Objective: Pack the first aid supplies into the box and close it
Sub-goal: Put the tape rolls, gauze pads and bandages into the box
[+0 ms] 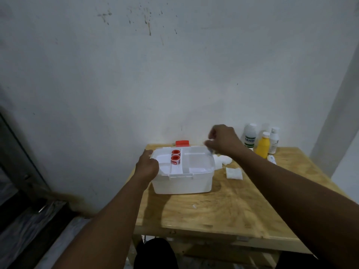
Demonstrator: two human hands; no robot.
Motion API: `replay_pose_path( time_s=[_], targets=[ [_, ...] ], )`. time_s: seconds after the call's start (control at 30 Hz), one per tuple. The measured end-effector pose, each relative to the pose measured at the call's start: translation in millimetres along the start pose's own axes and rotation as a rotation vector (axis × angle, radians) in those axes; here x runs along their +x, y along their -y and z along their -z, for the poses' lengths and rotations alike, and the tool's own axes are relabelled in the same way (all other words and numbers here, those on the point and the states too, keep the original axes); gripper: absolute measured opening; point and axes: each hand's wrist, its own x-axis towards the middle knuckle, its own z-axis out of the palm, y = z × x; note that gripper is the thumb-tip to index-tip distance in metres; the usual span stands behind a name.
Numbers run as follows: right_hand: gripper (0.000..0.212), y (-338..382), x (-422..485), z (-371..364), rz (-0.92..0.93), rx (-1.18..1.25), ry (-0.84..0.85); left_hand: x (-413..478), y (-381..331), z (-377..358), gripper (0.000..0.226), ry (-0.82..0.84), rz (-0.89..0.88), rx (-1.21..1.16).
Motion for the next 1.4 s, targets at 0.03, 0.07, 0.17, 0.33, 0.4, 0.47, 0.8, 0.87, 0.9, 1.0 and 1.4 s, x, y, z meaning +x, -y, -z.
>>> replay_pose_path(
  time_s=[0.03, 0.07, 0.17, 0.33, 0.4, 0.47, 0.8, 0.87, 0.9, 1.0, 1.4],
  targets=[
    [0.014, 17.7, -2.1, -3.5, 0.041, 0.105, 0.009, 0.4, 1.0, -0.3, 0.052, 0.004, 0.006, -0.014],
    [0.015, 33.1, -5.2, -10.4, 0.072, 0.178, 0.036, 0.1, 1.0, -0.6, 0.052, 0.005, 0.012, -0.028],
    [0.019, 58.8, -15.1, -39.6, 0.159, 0.157, 0.129, -2.5, -1.5, -4.3, 0.053, -0.007, 0.016, -0.065],
    [0.022, 50.3, -24.0, -70.9, 0.215, 0.011, 0.112, -3.4, -0.7, -13.4, 0.051, 0.013, 0.009, -0.105],
    [0.024, 47.8, -26.7, -77.9, 0.228, 0.007, 0.109, -0.9, 3.5, -13.3, 0.051, 0.008, 0.012, -0.098],
    [0.023, 47.9, -28.8, -81.3, 0.264, -0.007, 0.128, -0.9, 5.6, -11.4, 0.052, -0.007, 0.012, -0.087],
    [0.02, 43.4, -28.8, -85.8, 0.348, -0.061, 0.138, -1.2, 3.3, -8.2, 0.05, -0.041, -0.009, -0.047],
    [0.021, 42.5, -30.2, -85.5, 0.356, -0.061, 0.134, -1.1, 3.8, -8.2, 0.049, -0.037, -0.018, -0.026],
    [0.022, 41.3, -31.1, -83.1, 0.371, -0.052, 0.135, -1.1, 3.3, -7.7, 0.049, -0.031, -0.023, -0.011],
    [0.019, 32.9, -31.3, -65.9, 0.409, 0.01, 0.11, 0.5, 0.2, -3.8, 0.047, -0.009, -0.039, 0.061],
    [0.021, -97.2, 35.3, 19.0, -0.077, -0.177, 0.022, 12.5, -94.6, -49.7, 0.031, 0.175, -0.608, 0.524]
  ],
)
